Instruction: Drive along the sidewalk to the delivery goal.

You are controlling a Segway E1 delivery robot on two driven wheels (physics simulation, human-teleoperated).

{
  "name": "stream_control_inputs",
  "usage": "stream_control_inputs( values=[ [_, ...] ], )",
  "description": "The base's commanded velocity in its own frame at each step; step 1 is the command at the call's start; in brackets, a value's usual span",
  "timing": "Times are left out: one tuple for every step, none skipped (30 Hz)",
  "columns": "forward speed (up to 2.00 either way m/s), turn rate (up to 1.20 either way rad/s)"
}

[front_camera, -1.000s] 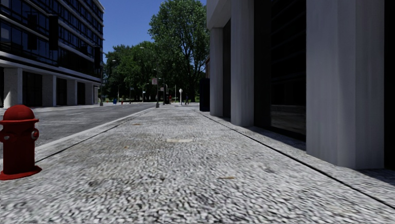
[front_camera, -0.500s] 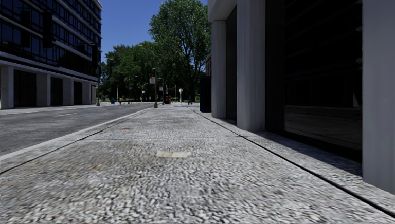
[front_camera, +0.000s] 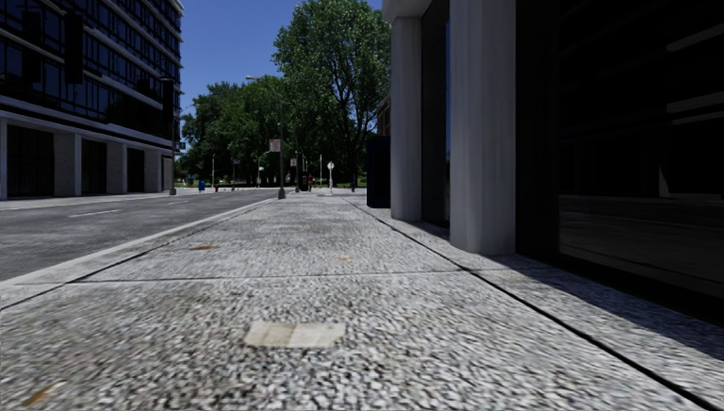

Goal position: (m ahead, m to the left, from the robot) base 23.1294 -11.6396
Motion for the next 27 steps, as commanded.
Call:
stream_control_inputs(
  values=[
    [2.00, 0.00],
    [2.00, 0.00],
    [2.00, 0.00],
    [2.00, 0.00],
    [2.00, 0.00],
    [2.00, 0.09],
    [2.00, 0.21],
    [2.00, 0.21],
    [2.00, 0.30],
    [2.00, 0.32],
    [2.00, 0.33],
    [2.00, 0.33],
    [2.00, 0.33],
    [2.00, 0.33],
    [2.00, 0.33],
    [2.00, 0.33],
    [2.00, 0.33],
    [2.00, 0.33],
    [2.00, 0.33],
    [2.00, 0.33],
    [2.00, 0.33],
    [2.00, 0.00],
    [2.00, 0.00],
    [2.00, 0.00],
    [2.00, 0.00],
    [2.00, 0.00],
    [2.00, 0.00]
  ],
)
